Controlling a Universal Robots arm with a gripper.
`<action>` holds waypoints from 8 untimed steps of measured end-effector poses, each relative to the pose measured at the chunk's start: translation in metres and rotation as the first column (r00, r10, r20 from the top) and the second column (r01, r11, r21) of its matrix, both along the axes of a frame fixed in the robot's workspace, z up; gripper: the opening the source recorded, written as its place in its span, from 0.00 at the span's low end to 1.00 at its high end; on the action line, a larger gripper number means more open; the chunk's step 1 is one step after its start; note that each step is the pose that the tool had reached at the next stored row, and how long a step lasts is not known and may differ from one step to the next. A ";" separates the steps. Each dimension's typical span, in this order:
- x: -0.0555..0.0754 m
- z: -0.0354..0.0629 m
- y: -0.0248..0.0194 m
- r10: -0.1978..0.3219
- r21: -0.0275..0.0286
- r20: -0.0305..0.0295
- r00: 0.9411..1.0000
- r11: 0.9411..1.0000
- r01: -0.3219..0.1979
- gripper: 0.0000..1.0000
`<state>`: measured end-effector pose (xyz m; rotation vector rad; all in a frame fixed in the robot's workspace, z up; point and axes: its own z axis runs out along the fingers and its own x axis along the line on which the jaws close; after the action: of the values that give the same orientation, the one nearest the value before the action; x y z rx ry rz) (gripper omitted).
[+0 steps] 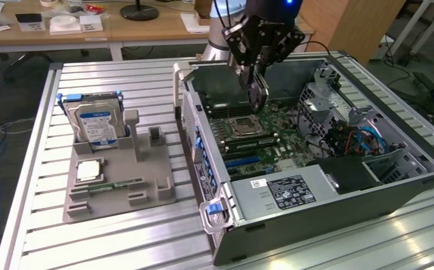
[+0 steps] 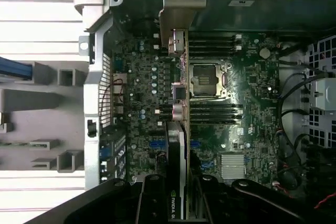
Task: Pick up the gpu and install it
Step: 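Pick up the gpu and move the gpu toward the slot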
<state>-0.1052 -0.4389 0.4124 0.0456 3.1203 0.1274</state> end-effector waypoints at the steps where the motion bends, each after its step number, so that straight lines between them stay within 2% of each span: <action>1: 0.004 0.0000 0.0000 0.000 0.000 0.000 1.000 1.000 0.000 0.27; 8: 0.036 0.0000 0.0000 0.000 0.000 0.000 1.000 1.000 0.000 0.27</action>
<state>-0.0695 -0.4389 0.4124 0.0454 3.1203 0.1274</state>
